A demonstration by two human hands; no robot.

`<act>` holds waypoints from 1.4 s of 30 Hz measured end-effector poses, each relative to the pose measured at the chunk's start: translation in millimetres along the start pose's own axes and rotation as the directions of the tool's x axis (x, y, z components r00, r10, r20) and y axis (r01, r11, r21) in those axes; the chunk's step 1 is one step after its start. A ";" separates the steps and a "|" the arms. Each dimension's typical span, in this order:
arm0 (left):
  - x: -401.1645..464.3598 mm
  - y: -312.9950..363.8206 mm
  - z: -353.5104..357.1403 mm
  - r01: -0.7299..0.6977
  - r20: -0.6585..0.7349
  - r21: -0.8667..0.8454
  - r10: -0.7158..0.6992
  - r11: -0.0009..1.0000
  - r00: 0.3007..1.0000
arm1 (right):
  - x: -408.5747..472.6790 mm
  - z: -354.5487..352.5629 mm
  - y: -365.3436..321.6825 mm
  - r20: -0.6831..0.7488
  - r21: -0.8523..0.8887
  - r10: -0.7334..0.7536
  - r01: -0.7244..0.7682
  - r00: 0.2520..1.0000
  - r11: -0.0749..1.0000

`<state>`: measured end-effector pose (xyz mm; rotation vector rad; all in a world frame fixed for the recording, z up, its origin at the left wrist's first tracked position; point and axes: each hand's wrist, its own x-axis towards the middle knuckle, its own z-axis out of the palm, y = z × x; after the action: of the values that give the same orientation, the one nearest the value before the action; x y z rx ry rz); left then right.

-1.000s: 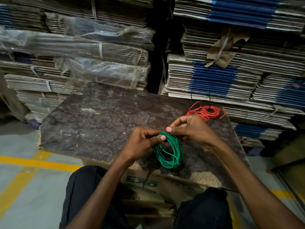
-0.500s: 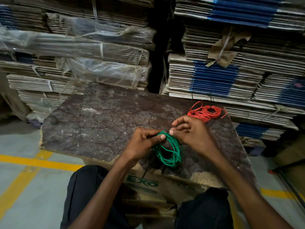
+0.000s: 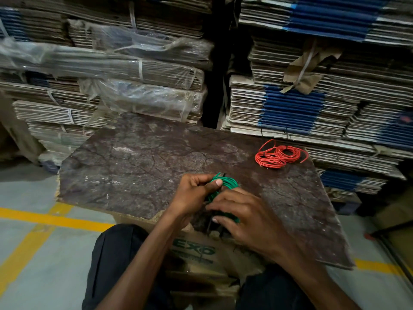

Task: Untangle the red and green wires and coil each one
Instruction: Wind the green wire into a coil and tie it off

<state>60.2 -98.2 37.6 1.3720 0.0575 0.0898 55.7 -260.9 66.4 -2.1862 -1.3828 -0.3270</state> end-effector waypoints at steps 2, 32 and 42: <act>-0.9 0.6 0.9 0.017 -0.004 -0.035 -0.017 0.999 1.000 | 2.0 0.3 -0.8 -0.028 -0.010 -0.020 0.020 0.999 1.000; -7.8 10.3 4.9 -0.044 -0.090 -0.070 0.037 0.997 0.995 | -0.6 -4.5 3.8 -0.362 0.559 0.635 -0.387 0.682 0.734; -8.2 11.9 5.5 -0.065 -0.091 -0.074 0.058 0.995 0.994 | -1.1 -8.3 2.3 -0.336 0.548 0.630 -0.398 0.700 0.736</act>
<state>52.2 -102.0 50.3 1.2928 0.0854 0.2027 57.9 -267.1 72.1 -1.8211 -0.4289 -0.2991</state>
